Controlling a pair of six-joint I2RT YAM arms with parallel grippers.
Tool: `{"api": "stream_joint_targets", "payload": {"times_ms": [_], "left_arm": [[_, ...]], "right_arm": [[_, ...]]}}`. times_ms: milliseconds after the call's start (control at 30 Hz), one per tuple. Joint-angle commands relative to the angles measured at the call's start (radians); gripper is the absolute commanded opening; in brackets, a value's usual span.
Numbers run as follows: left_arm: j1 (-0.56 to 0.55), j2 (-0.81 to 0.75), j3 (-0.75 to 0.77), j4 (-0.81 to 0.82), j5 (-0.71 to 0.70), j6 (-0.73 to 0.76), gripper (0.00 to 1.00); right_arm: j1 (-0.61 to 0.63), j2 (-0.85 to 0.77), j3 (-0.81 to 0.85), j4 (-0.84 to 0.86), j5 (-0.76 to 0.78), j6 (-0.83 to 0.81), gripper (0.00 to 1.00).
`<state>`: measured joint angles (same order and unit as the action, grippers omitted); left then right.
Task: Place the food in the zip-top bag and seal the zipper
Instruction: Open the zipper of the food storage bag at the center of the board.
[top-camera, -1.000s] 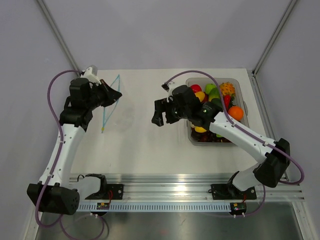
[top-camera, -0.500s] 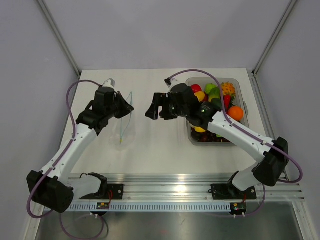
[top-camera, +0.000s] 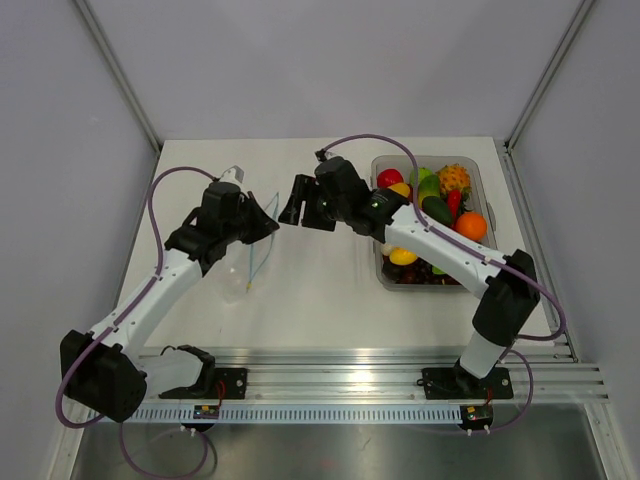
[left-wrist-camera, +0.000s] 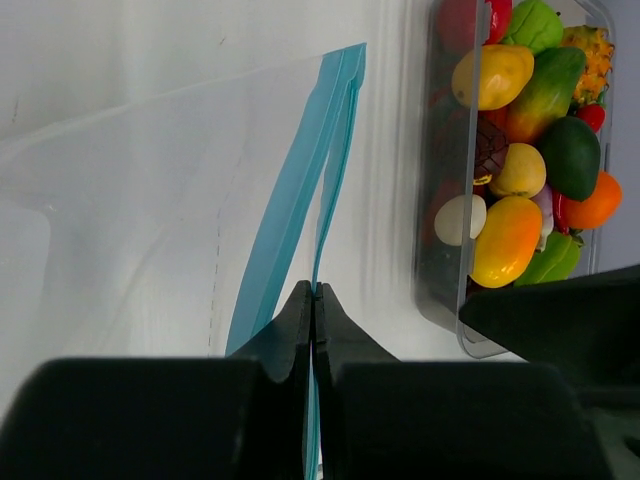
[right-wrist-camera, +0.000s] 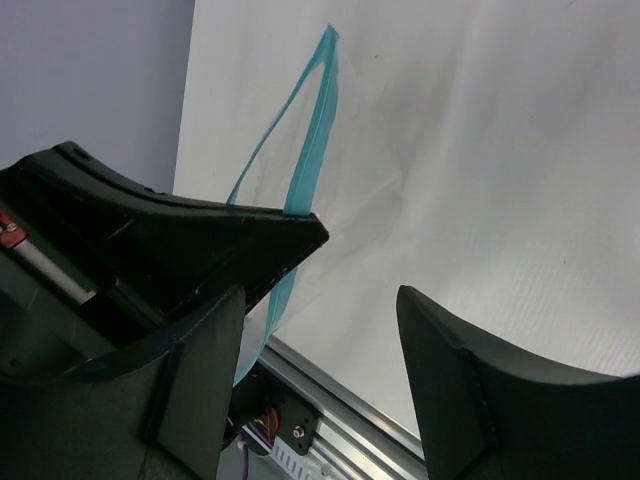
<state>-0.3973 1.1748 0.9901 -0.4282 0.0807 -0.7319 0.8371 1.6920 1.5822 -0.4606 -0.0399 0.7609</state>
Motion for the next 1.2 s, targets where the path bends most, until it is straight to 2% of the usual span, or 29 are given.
{"api": "stream_joint_targets", "payload": {"times_ms": [0, 1000, 1100, 1167], "left_arm": [[-0.003, -0.001, -0.008, 0.077, 0.047, 0.020, 0.00], [-0.003, -0.043, -0.042, 0.080, 0.134, 0.123, 0.00], [-0.003, -0.044, -0.042, 0.082, 0.139, 0.123, 0.00], [-0.003, -0.044, -0.041, 0.083, 0.148, 0.127, 0.00]], "right_arm": [[0.010, 0.055, 0.067, -0.026, 0.022, 0.031, 0.69], [-0.020, 0.179, 0.125, -0.001, -0.020, 0.049, 0.65], [-0.020, 0.208, 0.124, 0.007, -0.032, 0.057, 0.61], [-0.020, 0.225, 0.128, 0.013, -0.034, 0.060, 0.52]]}}
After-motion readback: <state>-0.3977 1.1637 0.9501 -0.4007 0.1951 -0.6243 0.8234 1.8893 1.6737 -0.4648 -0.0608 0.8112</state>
